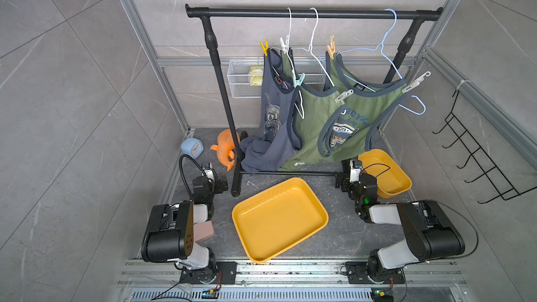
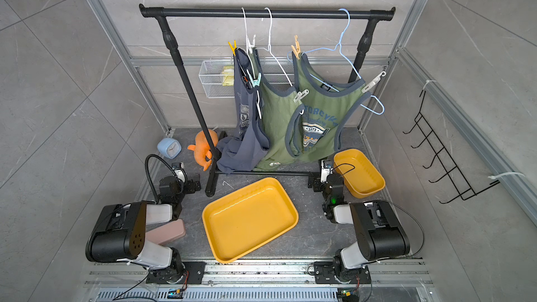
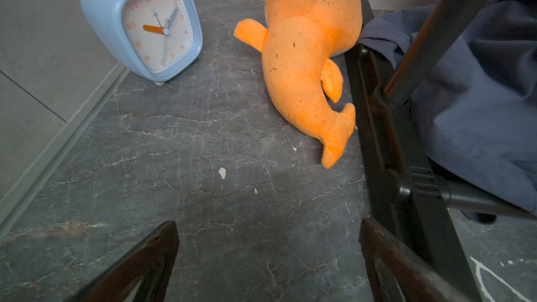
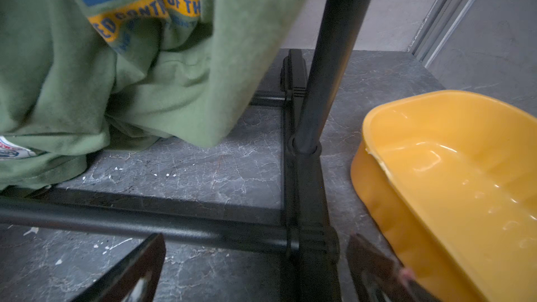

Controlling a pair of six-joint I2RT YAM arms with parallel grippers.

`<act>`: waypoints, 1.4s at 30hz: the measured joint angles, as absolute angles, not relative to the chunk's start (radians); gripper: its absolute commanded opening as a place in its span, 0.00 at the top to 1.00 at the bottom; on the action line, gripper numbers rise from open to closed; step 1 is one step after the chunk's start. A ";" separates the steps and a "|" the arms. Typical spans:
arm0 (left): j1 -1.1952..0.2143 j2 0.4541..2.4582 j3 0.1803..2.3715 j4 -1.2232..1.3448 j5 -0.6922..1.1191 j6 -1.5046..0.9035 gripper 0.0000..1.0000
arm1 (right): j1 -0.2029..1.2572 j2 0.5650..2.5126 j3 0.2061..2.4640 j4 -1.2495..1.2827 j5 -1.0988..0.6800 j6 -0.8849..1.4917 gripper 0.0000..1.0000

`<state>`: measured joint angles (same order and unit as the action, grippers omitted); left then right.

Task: Remove the clothespins securing tank tops to the hanger
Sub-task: Pick up the hanger from the clothesline.

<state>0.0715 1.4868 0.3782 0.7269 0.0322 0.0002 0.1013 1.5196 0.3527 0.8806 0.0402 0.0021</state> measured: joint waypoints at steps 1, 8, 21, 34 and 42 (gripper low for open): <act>0.072 1.467 0.395 0.677 0.046 0.003 0.01 | 0.101 1.519 0.353 0.878 0.040 0.002 0.00; 0.072 1.199 0.595 0.289 0.135 0.078 0.00 | 0.103 1.404 0.513 0.556 0.045 0.010 0.00; 0.072 1.038 0.854 -0.410 0.241 0.192 0.00 | 0.095 1.387 0.735 0.247 -0.574 0.495 0.00; 0.065 1.055 0.974 -0.602 0.339 0.239 0.00 | 0.303 1.107 0.748 -0.076 -0.450 0.435 0.00; 0.060 1.091 0.951 -0.607 0.318 0.300 0.00 | 0.418 0.869 0.793 -0.288 0.079 0.385 0.02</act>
